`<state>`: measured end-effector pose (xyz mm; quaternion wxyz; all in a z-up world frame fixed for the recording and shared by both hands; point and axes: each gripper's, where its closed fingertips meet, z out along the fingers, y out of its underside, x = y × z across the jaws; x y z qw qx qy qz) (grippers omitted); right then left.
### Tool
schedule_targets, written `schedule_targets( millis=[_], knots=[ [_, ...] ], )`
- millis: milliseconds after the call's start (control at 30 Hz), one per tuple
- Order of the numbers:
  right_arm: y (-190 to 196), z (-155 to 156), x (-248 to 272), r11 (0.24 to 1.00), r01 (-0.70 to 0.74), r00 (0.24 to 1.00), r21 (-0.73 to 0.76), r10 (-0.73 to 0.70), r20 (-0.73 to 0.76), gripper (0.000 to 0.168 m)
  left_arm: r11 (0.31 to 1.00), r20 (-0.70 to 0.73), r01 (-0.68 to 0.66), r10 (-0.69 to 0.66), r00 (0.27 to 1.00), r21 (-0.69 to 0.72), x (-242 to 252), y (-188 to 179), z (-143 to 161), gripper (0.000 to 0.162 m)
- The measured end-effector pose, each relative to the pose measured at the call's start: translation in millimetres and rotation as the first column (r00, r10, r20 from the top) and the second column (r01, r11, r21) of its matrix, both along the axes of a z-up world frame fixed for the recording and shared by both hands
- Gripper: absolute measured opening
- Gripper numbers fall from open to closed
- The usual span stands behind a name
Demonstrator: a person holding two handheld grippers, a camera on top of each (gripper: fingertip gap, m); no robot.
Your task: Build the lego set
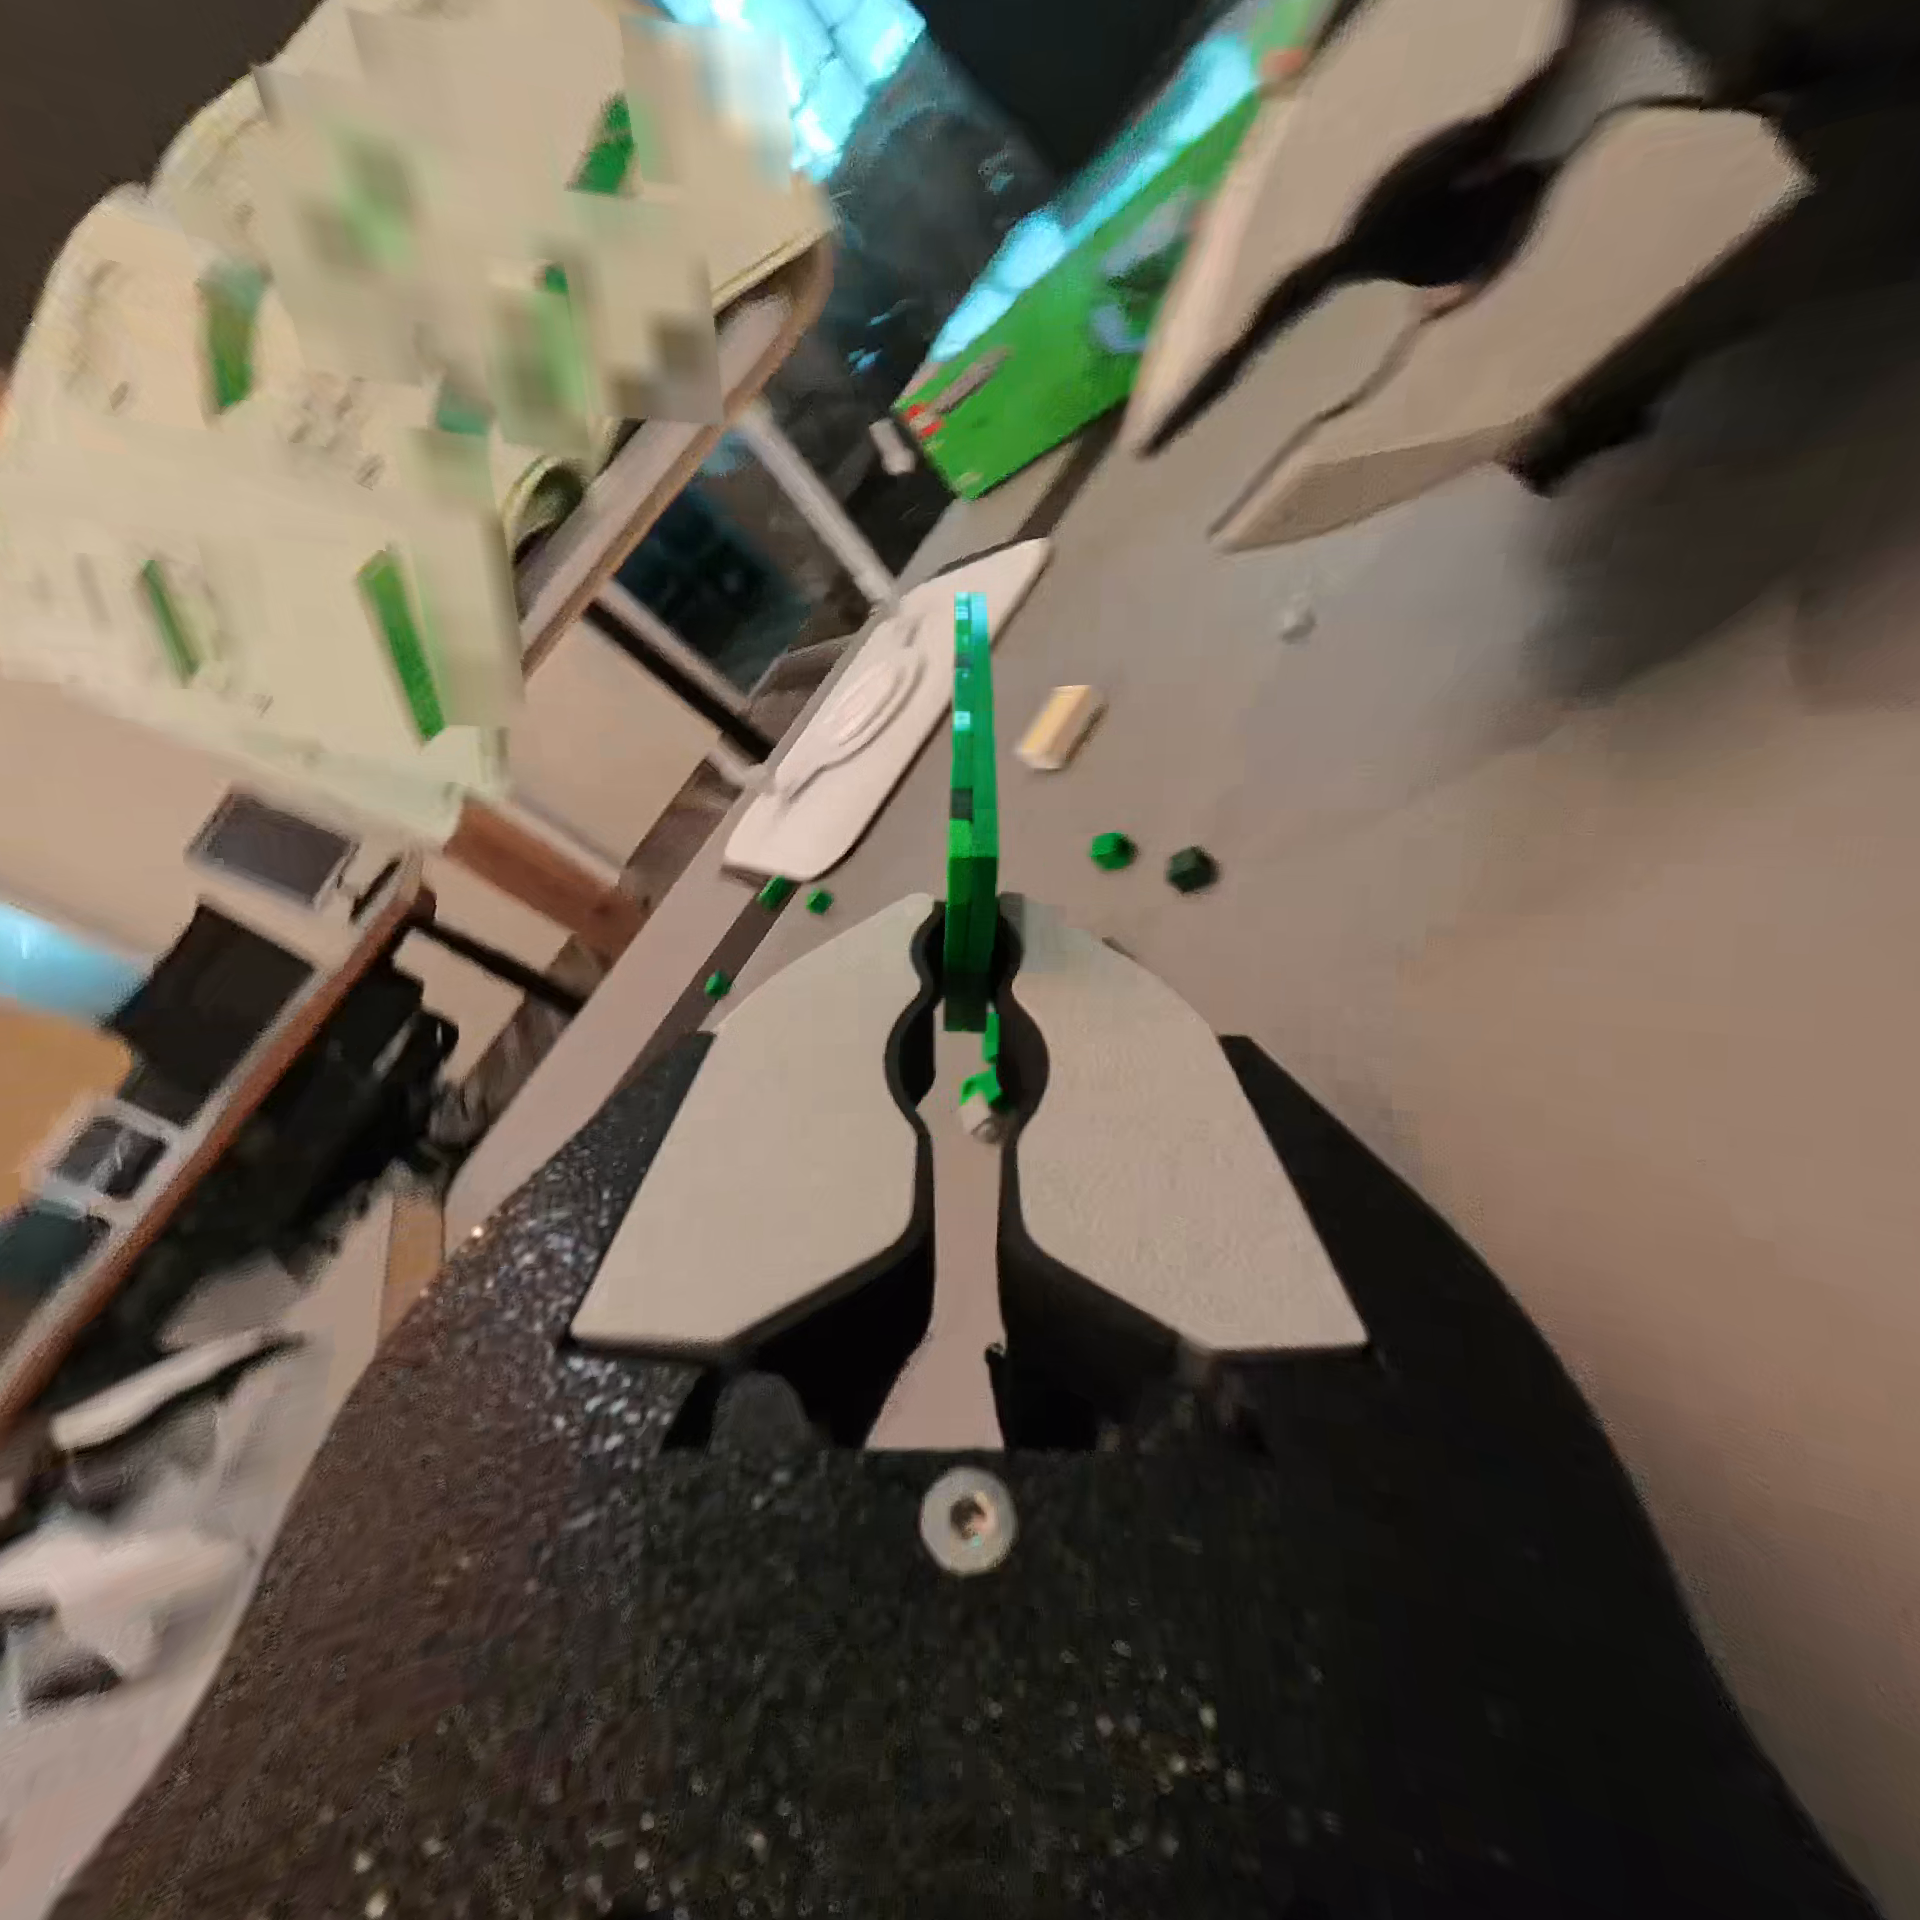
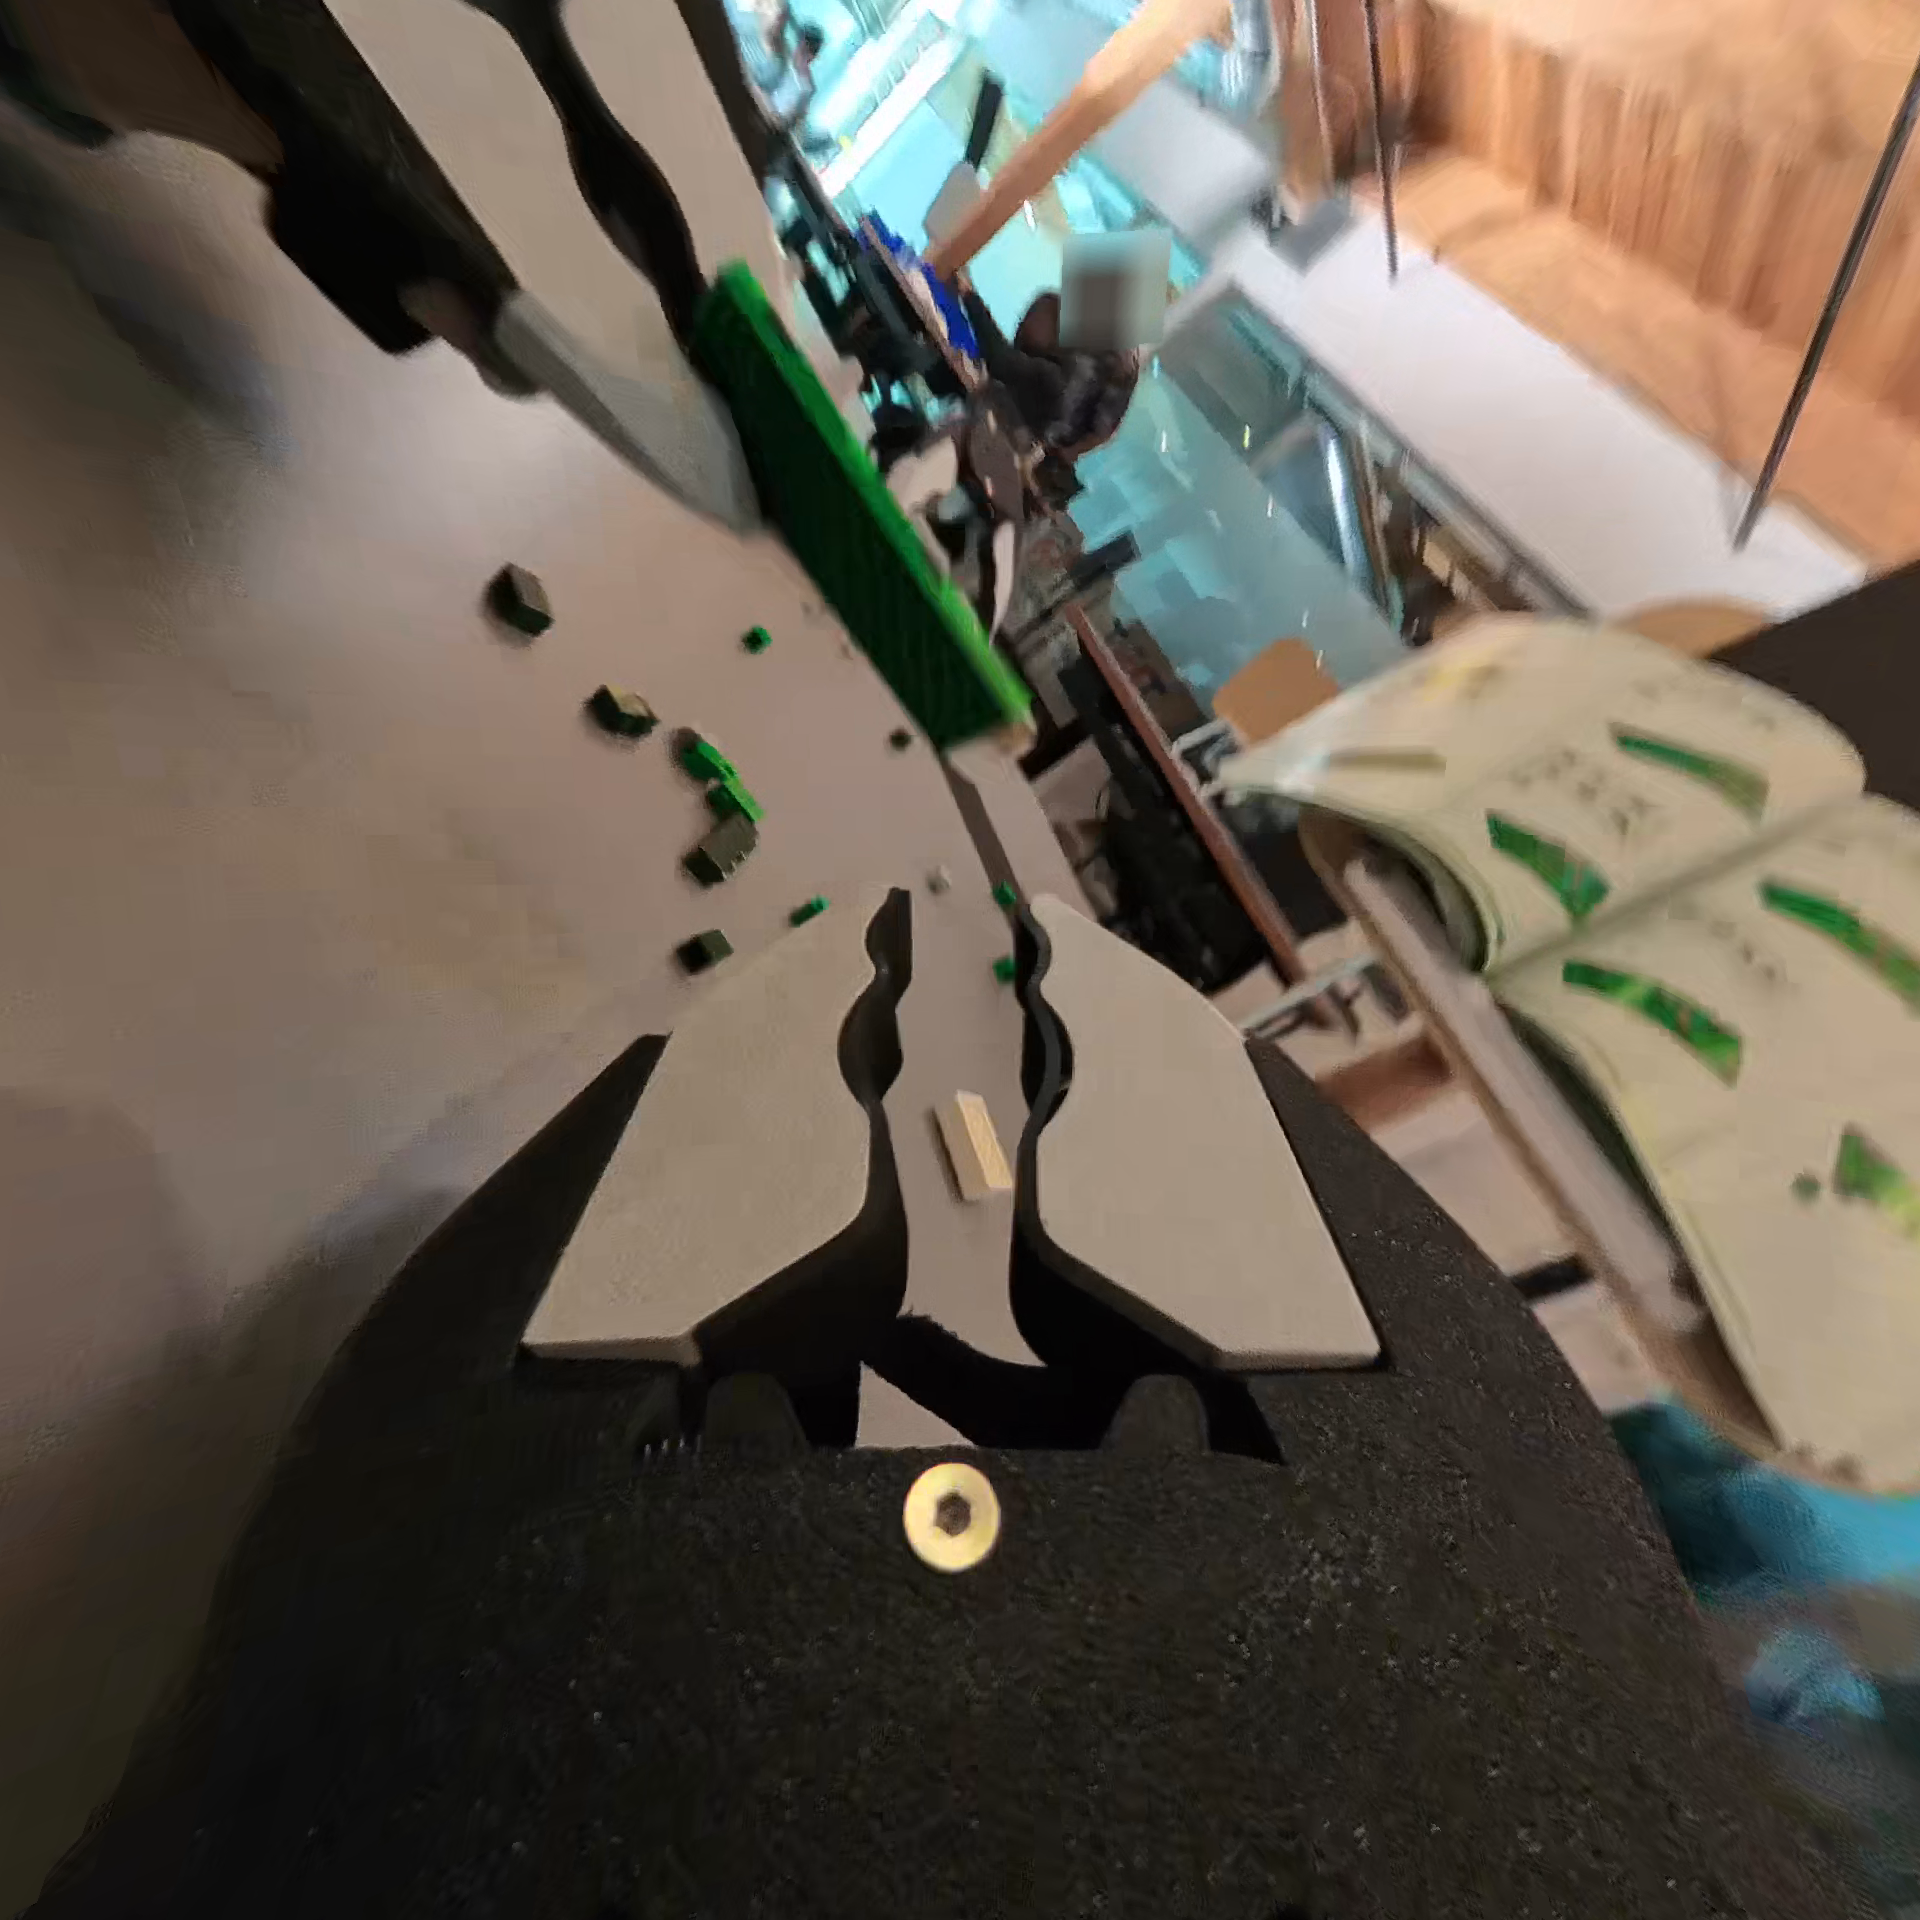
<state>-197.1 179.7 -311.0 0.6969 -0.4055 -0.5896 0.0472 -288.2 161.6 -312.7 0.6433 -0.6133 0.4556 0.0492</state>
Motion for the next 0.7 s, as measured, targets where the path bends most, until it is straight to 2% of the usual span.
schedule_targets(
  millis=[67, 167, 267, 367, 467, 700],
  knots=[
    [12, -10, 1, 0.986, 0.079, 0.997, -0.145, -0.075, 0.035, 0.016, 0.996, 0.126, -0.081, 0.084, 0.988, -0.028, -19, 8, 10, 0.006],
    [12, -39, -13, 0.889, 0.142, 0.988, -0.436, -0.096, 0.125, 0.024, 0.987, 0.273, -0.153, 0.162, 0.948, -0.056, -42, 14, 21, 0.006],
    [14, -52, -23, 0.817, 0.217, 0.972, -0.534, -0.127, 0.200, 0.022, 0.983, 0.378, -0.158, 0.183, 0.908, -0.097, -51, 16, 24, 0.006],
    [14, -70, -30, 0.683, 0.285, 0.952, -0.672, -0.119, 0.282, 0.021, 0.979, 0.464, -0.139, 0.194, 0.864, -0.151, -55, 18, 25, 0.006],
    [13, -74, -37, 0.604, 0.297, 0.951, -0.739, -0.121, 0.283, 0.020, 0.976, 0.507, -0.124, 0.200, 0.839, -0.179, -57, 18, 25, 0.006],
    [15, -80, -40, 0.559, 0.402, 0.912, -0.726, -0.172, 0.372, 0.015, 0.975, 0.509, -0.109, 0.195, 0.839, -0.195, -52, 18, 24, 0.006]
  ],
)
